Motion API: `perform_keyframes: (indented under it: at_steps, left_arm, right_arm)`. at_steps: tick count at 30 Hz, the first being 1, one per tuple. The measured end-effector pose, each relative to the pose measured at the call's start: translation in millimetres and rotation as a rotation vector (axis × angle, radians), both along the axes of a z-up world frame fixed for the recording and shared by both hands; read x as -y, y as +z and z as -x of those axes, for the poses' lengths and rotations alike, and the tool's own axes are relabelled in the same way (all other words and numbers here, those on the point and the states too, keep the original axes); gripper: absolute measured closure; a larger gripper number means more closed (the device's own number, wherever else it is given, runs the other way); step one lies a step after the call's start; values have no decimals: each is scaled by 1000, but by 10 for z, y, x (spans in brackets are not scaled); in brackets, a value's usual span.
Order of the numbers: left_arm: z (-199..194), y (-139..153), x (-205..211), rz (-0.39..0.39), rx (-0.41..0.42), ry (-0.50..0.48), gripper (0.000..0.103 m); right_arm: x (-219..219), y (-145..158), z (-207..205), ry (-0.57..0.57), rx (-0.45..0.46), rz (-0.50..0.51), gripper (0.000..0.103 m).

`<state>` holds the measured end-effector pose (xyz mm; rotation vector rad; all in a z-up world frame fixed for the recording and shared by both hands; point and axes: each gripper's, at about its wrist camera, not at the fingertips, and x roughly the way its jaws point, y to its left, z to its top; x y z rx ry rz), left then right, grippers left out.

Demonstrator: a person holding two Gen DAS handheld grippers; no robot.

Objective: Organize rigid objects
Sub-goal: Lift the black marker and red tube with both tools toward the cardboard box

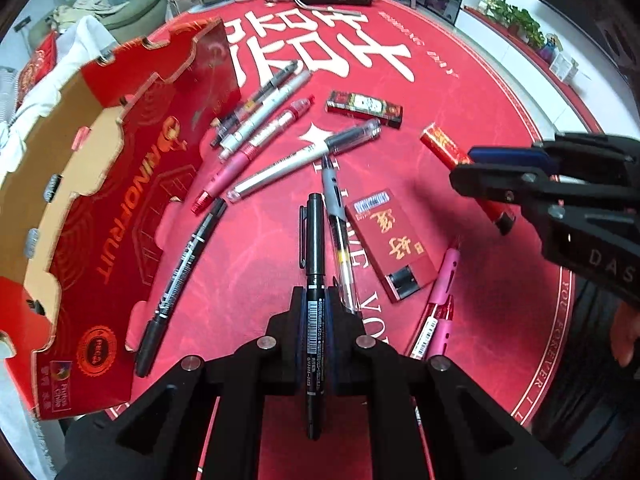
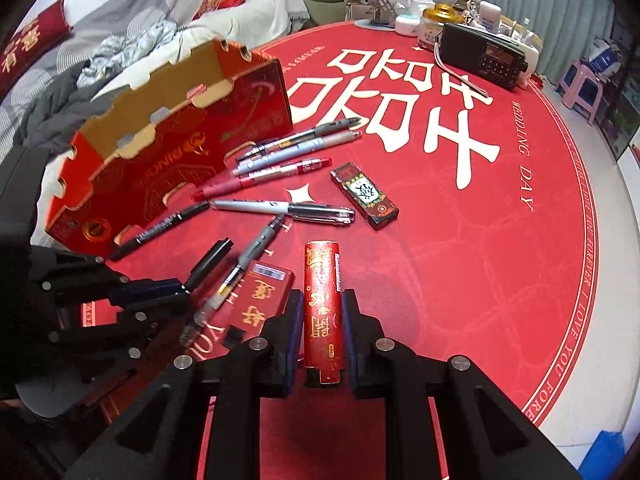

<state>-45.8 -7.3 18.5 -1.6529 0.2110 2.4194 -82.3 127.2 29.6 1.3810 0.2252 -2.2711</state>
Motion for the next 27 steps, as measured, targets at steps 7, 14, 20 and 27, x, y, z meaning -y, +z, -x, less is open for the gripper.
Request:
perform_keyframes:
  at_steps: [7,14,20,27]
  left_arm:
    - [5,205,17,-5,-79,50,94]
    - [-123,496,156,-19,-147,103,94]
    - [-124,630,262,-38,-181,147,94]
    - [-137,799,371,-60,-225,191,94]
  right_arm:
    - [44,192,-70,-18,-36,49,83]
    - [123,422,-125,-21,-81,90,83]
    - [183,524,-147,-23,-104,97,83]
    - [361,685,-162,6,-133,106,83]
